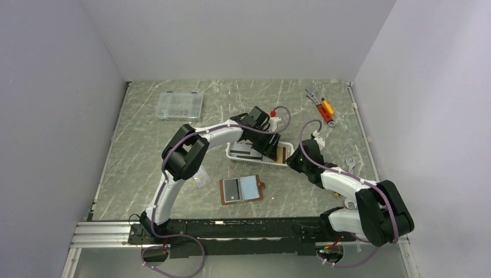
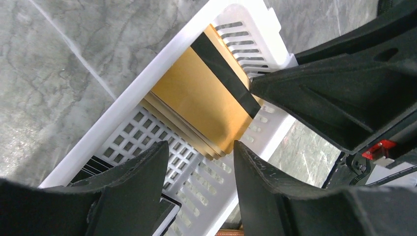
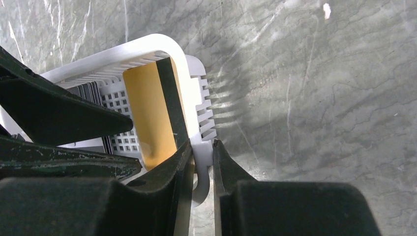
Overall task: Put the credit cards into the card holder
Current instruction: Pick up the credit card from the storage box.
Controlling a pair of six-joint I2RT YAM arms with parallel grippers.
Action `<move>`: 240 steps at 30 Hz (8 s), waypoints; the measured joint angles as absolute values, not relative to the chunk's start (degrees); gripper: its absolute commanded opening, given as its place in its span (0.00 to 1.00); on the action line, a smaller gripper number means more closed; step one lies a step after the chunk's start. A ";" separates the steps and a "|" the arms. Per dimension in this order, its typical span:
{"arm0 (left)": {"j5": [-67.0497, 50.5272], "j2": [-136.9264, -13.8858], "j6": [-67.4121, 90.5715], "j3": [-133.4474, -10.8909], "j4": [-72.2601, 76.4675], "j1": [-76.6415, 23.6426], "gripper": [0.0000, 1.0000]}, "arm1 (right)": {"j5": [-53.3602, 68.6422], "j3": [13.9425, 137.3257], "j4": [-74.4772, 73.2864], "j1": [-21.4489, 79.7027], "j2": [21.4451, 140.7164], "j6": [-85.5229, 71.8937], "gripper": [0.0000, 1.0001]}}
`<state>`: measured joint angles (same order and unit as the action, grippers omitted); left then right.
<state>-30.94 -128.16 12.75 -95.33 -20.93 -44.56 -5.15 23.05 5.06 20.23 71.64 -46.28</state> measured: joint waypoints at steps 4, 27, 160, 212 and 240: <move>-30.02 -128.27 12.67 -95.92 -22.39 -44.42 0.49 | -7.81 22.48 6.26 22.85 71.64 -48.40 0.00; -31.33 -122.28 8.25 -86.26 -19.81 -43.42 0.35 | -1.45 24.58 -1.87 26.81 69.95 -50.02 0.29; -33.58 -121.95 11.64 -84.42 -12.82 -42.17 0.00 | -1.19 24.60 -0.84 23.55 69.54 -50.61 0.00; -70.57 -111.94 26.74 -72.20 13.52 -30.26 0.00 | 29.87 24.08 6.66 12.01 52.75 -39.20 0.47; -73.82 -100.71 53.04 -61.58 44.80 -28.97 0.02 | 40.91 24.47 35.22 18.22 58.96 -56.03 0.00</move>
